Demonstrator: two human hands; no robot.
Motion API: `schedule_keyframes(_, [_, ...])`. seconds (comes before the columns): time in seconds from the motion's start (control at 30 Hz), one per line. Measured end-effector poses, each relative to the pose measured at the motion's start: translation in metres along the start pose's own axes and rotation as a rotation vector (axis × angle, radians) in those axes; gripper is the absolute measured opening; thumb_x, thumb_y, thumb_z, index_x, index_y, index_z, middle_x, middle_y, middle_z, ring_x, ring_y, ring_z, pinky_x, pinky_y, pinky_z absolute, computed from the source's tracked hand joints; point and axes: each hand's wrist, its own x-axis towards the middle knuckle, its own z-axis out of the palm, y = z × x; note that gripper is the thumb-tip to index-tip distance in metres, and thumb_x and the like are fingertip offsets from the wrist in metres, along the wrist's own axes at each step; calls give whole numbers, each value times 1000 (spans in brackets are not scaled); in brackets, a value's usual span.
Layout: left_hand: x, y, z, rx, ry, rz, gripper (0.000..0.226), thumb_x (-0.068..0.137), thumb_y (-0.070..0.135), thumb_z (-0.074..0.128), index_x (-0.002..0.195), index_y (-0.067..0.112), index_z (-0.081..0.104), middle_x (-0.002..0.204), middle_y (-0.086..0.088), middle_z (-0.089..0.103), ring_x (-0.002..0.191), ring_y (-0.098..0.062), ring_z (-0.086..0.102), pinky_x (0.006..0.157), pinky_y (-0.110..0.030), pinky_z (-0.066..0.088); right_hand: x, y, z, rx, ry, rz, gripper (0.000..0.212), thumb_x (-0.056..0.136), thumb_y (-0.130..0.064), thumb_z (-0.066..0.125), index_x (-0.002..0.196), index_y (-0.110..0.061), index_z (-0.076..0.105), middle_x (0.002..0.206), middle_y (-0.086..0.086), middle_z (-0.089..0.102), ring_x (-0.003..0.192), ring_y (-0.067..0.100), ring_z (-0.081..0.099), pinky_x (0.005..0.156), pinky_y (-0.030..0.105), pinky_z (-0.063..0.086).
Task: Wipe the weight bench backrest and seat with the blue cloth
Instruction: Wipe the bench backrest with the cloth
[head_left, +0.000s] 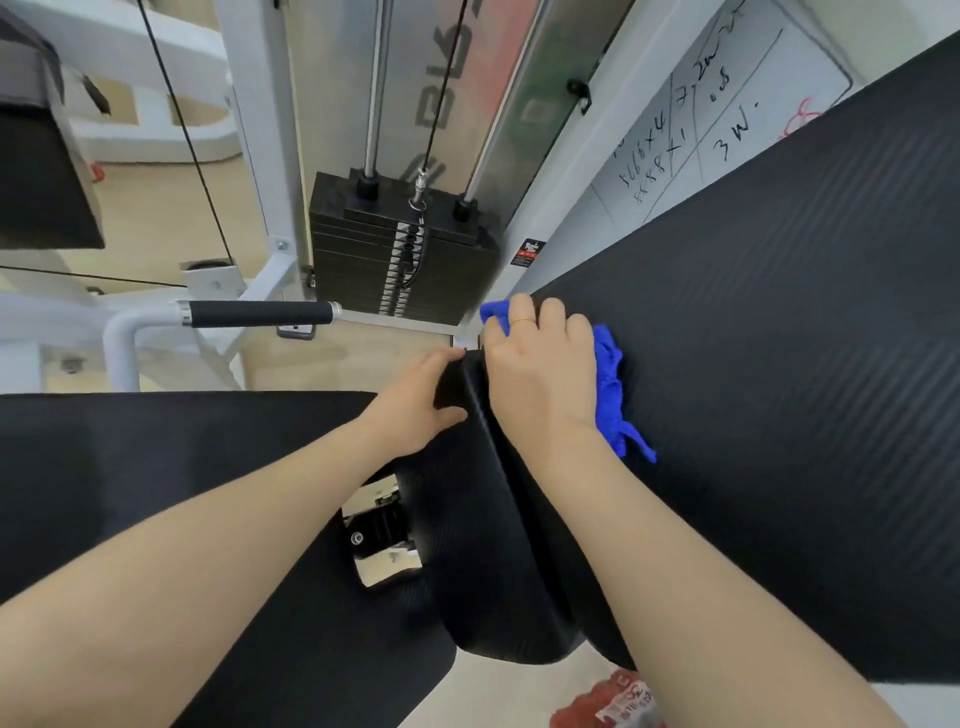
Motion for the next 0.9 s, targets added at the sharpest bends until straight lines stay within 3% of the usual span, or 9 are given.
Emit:
schedule_keyframes(0.1, [-3,0,2,173,-30,31,79,76,23,71,142,19,28,144,-2,39,129,-26,41,104,-45,39,-2,2,-5,-52,-55,-83,40,79,-9,28,88,-21,66,96,0,57,80,22,49,65,32,33])
schedule_keyframes(0.2, [-3,-1,3,219,4,14,77,79,27,69,142,22,25,145,0,37,130,-24,41,103,-44,41,9,26,-17,77,-183,-2,30,87,-11,37,109,-13,58,115,9,49,101,30,41,79,38,30])
schedule_keyframes(0.37, [-4,-5,6,229,23,28,77,80,28,69,142,23,25,147,2,35,130,-23,41,97,-45,45,4,6,-13,19,-109,191,26,80,-7,37,91,-13,60,98,8,55,84,26,46,67,35,24])
schedule_keyframes(0.43, [-3,-4,6,244,38,44,76,80,27,67,143,21,25,147,1,34,130,-23,41,95,-41,45,-4,-13,-11,32,-54,84,31,78,-9,35,86,-17,64,89,4,56,76,23,49,62,32,28])
schedule_keyframes(0.5, [-4,-1,5,265,47,42,72,82,25,65,143,20,25,147,0,35,128,-23,43,90,-39,45,-21,-28,3,62,-172,-90,31,87,-11,33,103,-15,60,102,5,52,87,23,47,68,33,30])
schedule_keyframes(0.57, [-5,2,6,300,47,36,72,83,28,63,144,20,24,147,0,34,125,-24,45,88,-39,46,-22,-23,4,73,-269,-136,27,90,-14,37,108,-14,57,107,5,50,92,23,45,71,33,29])
schedule_keyframes(0.7, [-7,3,9,367,69,27,75,85,32,62,146,21,19,152,4,24,126,-23,45,86,-37,46,4,9,-10,-18,-60,114,24,73,-11,44,80,-18,65,87,5,57,77,25,49,65,33,35])
schedule_keyframes(0.8, [-8,5,8,414,73,40,75,86,32,60,146,19,17,152,3,24,124,-25,46,91,-36,44,0,10,-13,-19,-34,140,26,70,-8,39,70,-17,63,77,5,56,69,25,49,60,31,34])
schedule_keyframes(0.9, [-6,8,8,471,47,48,76,88,32,58,147,16,14,153,-1,22,127,-26,44,98,-34,40,-29,-10,-3,38,-130,27,11,68,-11,53,68,-16,63,74,4,55,66,22,47,57,31,32])
